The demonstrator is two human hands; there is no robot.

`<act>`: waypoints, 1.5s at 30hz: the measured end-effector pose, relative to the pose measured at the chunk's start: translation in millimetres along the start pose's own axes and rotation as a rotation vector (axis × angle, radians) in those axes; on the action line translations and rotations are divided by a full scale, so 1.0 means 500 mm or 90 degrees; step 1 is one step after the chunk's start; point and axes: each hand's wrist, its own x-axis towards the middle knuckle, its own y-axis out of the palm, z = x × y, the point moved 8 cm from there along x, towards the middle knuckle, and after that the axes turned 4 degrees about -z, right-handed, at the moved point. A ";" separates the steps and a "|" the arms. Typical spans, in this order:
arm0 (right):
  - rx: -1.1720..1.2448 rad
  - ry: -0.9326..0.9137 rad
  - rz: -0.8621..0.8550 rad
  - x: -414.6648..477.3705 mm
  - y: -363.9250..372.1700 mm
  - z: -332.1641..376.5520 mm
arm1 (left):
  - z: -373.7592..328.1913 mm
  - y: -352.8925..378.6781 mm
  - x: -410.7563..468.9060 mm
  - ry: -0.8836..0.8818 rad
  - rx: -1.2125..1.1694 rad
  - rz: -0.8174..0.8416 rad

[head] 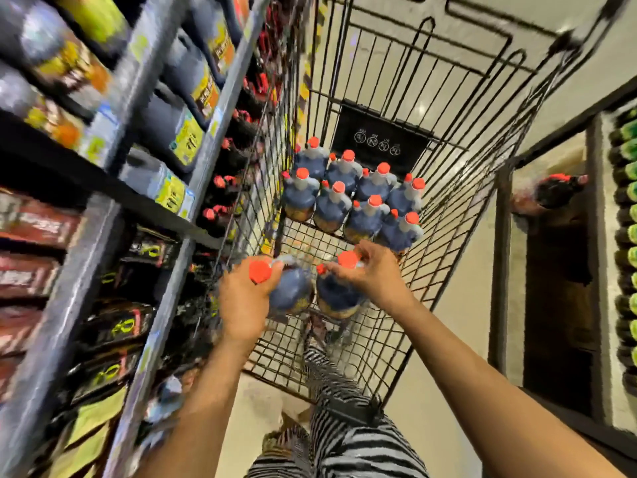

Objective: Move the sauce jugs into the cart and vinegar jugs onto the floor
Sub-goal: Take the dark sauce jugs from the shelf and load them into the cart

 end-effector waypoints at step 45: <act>0.555 -0.680 0.180 -0.658 0.426 1.148 | 0.028 -1.183 -0.662 0.196 -0.047 -1.029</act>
